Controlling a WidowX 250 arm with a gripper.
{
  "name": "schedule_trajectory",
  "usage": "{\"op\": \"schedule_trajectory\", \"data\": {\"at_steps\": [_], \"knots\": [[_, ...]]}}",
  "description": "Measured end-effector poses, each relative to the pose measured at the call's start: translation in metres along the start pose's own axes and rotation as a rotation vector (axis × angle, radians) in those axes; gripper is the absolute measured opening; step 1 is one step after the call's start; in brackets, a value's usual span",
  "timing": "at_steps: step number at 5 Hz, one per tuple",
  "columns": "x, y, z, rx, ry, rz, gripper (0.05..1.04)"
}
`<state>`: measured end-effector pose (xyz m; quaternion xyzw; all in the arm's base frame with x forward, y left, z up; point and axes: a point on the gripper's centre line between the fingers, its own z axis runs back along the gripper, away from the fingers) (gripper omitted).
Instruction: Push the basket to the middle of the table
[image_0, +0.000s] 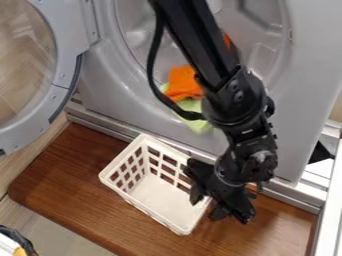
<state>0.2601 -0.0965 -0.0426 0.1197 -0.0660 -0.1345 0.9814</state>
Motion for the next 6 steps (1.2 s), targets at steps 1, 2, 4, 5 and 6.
{"op": "schedule_trajectory", "data": {"at_steps": [1,2,4,5,6], "knots": [[0.001,0.000,0.001,-0.001,0.000,-0.016,0.927],[0.002,-0.003,0.001,-0.017,-0.007,-0.034,1.005],[0.001,0.004,0.044,-0.114,-0.166,-0.012,1.000],[-0.001,0.012,0.071,-0.142,-0.238,-0.003,1.000],[-0.003,0.021,0.092,-0.190,-0.317,-0.006,1.000]]}}
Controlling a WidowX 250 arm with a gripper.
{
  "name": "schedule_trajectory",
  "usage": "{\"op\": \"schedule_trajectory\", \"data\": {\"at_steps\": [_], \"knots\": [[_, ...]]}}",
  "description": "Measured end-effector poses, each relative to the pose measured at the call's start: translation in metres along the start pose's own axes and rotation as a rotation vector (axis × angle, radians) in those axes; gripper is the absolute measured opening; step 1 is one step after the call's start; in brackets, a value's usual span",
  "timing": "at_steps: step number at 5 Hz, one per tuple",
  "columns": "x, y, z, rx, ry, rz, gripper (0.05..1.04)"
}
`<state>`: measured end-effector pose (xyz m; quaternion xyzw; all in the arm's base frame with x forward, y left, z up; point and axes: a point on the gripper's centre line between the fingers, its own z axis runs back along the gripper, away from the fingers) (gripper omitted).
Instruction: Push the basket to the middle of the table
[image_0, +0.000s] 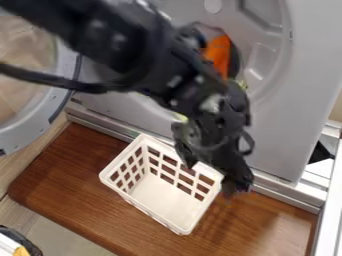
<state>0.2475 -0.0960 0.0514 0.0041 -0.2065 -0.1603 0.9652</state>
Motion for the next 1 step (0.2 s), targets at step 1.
{"op": "schedule_trajectory", "data": {"at_steps": [1], "knots": [[-0.0002,-0.0001,0.0002,-0.001,-0.001,-0.008,0.999]]}}
